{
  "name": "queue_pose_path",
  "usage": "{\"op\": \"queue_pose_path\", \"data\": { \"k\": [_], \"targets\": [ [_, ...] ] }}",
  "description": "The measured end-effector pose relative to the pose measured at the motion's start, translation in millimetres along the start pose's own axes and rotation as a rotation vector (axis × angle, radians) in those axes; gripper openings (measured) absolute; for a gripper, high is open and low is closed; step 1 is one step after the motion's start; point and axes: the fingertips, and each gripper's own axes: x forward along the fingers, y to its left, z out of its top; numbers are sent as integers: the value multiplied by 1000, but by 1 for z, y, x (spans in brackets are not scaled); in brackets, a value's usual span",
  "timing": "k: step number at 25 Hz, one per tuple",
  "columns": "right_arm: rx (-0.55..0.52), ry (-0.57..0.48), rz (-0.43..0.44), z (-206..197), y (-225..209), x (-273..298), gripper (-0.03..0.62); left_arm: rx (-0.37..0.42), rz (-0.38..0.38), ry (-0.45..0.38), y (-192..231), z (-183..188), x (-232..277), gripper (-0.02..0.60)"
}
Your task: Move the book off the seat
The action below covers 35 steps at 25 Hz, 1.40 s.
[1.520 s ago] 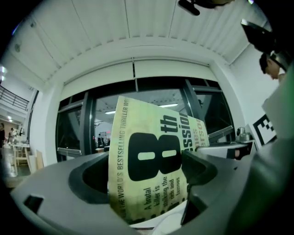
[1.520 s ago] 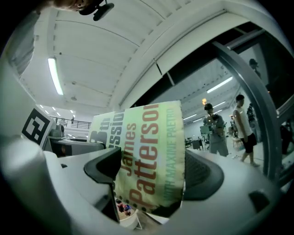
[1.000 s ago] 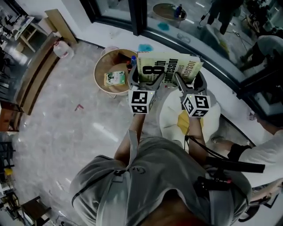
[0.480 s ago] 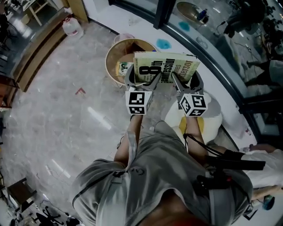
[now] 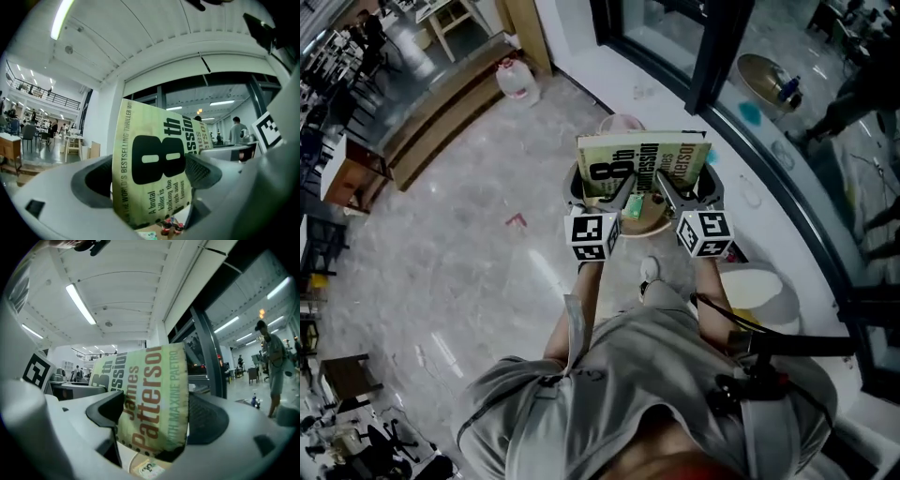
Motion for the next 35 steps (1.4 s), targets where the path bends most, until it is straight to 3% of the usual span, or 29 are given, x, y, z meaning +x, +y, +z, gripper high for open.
{"op": "queue_pose_path", "data": {
  "k": [3, 9, 16, 30, 35],
  "targets": [
    [24, -36, 50, 17, -16, 54, 390, 44, 40, -7, 24, 23, 43, 466],
    [74, -61, 113, 19, -38, 118, 390, 95, 110, 8, 51, 32, 93, 466],
    [58, -17, 114, 16, -57, 169, 390, 41, 113, 34, 76, 20, 141, 466],
    [-48, -11, -69, 33, -5, 251, 390, -33, -75, -31, 182, 33, 187, 466],
    [-71, -2, -159, 27, -2, 258, 390, -54, -163, -19, 194, 23, 203, 468]
  ]
}}
